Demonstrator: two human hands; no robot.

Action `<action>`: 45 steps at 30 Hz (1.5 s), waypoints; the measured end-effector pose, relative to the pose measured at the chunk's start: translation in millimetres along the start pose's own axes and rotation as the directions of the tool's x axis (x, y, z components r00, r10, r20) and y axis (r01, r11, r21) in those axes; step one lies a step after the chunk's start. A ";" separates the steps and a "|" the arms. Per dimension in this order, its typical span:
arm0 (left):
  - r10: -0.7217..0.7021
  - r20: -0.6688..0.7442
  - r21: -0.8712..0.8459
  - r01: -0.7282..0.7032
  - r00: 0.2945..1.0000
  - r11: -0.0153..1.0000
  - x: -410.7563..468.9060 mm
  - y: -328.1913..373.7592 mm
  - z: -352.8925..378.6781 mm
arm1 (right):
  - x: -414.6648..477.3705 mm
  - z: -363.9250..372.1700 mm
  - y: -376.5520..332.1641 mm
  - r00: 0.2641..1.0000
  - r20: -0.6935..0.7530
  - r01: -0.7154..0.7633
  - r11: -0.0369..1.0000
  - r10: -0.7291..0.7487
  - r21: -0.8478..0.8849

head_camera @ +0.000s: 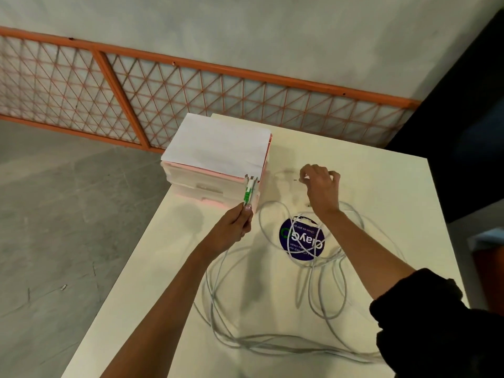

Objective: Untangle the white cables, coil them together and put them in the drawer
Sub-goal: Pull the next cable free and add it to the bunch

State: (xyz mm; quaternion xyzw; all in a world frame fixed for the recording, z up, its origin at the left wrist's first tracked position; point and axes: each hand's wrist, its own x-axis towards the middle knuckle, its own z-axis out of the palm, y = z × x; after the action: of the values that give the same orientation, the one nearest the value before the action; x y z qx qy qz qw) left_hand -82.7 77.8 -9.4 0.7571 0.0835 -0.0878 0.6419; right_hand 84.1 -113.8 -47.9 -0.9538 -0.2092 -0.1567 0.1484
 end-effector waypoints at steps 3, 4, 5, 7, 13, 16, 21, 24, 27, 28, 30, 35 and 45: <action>0.021 -0.005 -0.046 -0.021 1.000 0.999 -2.6 8.5 2.0 | 25.0 -36.8 -13.9 0.989 -0.120 -0.056 0.964 0.090 0.262; 0.036 -0.007 -0.051 -0.037 0.999 0.998 -4.2 11.7 2.4 | 32.5 -51.6 -17.5 0.978 -0.169 -0.055 0.935 0.121 0.351; 0.053 -0.011 -0.053 -0.053 0.999 0.997 -5.7 14.2 2.9 | 38.3 -69.1 -22.8 0.969 -0.194 -0.057 0.898 0.155 0.435; 0.079 -0.029 -0.069 -0.081 0.996 0.994 -8.9 18.6 4.8 | 48.1 -106.4 -32.4 0.957 -0.221 -0.022 0.809 0.186 0.588; 0.170 -0.098 -0.120 -0.181 0.981 0.976 -17.1 30.4 9.0 | 64.8 -215.5 -62.4 0.937 -0.281 0.119 0.567 0.208 0.815; 0.171 -0.142 -0.123 -0.189 0.975 0.974 -26.4 40.8 10.2 | 54.3 -239.5 -75.7 0.970 -0.191 0.092 0.495 0.152 0.864; 0.183 -0.184 -0.187 -0.217 0.966 0.958 -36.6 57.0 14.4 | 17.2 -219.3 -93.7 0.996 -0.006 -0.033 0.427 0.090 0.904; 0.199 -0.206 -0.267 -0.251 0.958 0.931 -39.9 64.2 17.1 | -3.7 -200.4 -103.0 0.991 0.096 -0.123 0.386 0.089 0.914; 0.221 -0.217 -0.317 -0.283 0.951 0.905 -41.4 68.6 18.8 | -21.6 -186.9 -113.1 0.987 0.144 -0.162 0.390 0.076 0.907; 0.221 -0.223 -0.327 -0.286 0.950 0.901 -41.4 70.4 19.2 | -26.5 -183.2 -116.9 0.986 0.153 -0.169 0.394 0.073 0.903; 0.226 -0.219 -0.324 -0.290 0.949 0.901 -42.3 73.0 21.4 | -35.5 -176.5 -126.0 0.984 0.164 -0.179 0.408 0.073 0.895; 0.287 -0.185 -0.292 -0.332 0.940 0.897 -47.3 75.3 29.3 | -47.2 -163.9 -142.2 0.988 0.114 -0.151 0.527 0.102 0.836; 0.238 -0.082 -0.406 -0.251 0.968 0.879 -60.4 79.1 27.7 | -62.1 -156.5 -139.3 0.945 0.320 -0.319 0.372 0.059 0.872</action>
State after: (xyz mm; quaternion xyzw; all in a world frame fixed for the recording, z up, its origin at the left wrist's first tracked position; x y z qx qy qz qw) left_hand -123.1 36.8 76.4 0.6099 0.0134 0.0248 0.7920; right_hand -68.6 -69.2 101.9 -0.7430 -0.1652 0.1163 0.6380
